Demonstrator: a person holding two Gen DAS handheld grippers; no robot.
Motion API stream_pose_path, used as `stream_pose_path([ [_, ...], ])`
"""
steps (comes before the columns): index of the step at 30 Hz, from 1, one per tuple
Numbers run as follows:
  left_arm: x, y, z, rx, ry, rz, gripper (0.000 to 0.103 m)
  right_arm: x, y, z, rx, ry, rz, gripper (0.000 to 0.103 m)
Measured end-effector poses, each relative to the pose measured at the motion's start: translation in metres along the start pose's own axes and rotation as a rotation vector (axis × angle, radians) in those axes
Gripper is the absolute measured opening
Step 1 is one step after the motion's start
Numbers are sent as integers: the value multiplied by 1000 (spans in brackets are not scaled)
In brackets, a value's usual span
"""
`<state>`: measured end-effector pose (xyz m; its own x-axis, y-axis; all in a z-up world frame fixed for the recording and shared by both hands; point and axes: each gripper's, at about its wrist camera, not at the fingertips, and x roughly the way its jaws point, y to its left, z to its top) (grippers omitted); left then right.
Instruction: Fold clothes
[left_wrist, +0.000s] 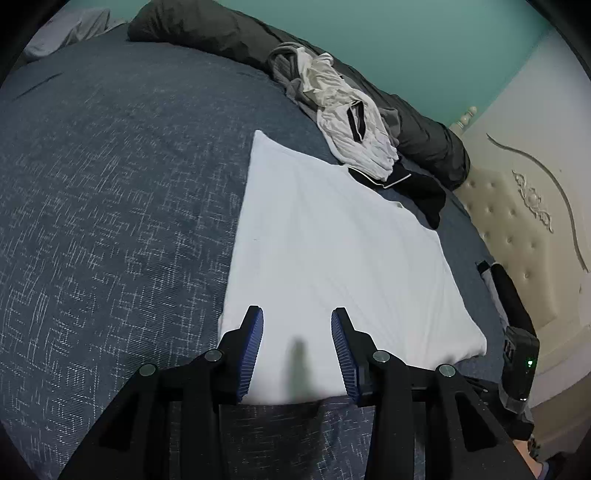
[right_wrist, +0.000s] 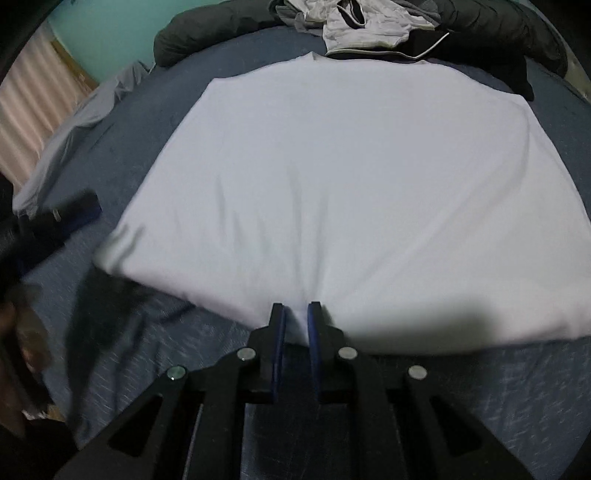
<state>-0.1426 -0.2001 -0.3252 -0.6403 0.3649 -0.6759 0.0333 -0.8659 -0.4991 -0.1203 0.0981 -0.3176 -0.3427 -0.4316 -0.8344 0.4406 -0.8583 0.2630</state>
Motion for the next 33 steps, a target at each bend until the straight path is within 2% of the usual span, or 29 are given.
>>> stream_pose_path([
  [7, -6, 3, 2, -2, -12, -3, 43, 0, 17, 3, 4, -29, 20, 11],
  [12, -8, 9, 3, -15, -15, -2, 43, 39, 44, -7, -44, 71, 6, 11],
  [17, -10, 11, 4, -23, -19, -10, 43, 43, 51, -14, -47, 74, -10, 11],
  [21, -10, 11, 4, -20, -20, -7, 43, 33, 48, -6, -17, 25, 16, 11],
  [24, -11, 11, 4, -20, -21, -5, 44, 48, 55, -10, -49, 82, -4, 11],
  [28, -11, 12, 5, -21, -23, -3, 44, 29, 38, -13, -29, 34, 14, 11],
  [33, -11, 11, 5, -19, -22, -2, 44, 0, -22, -18, 40, 1, -84, 11],
])
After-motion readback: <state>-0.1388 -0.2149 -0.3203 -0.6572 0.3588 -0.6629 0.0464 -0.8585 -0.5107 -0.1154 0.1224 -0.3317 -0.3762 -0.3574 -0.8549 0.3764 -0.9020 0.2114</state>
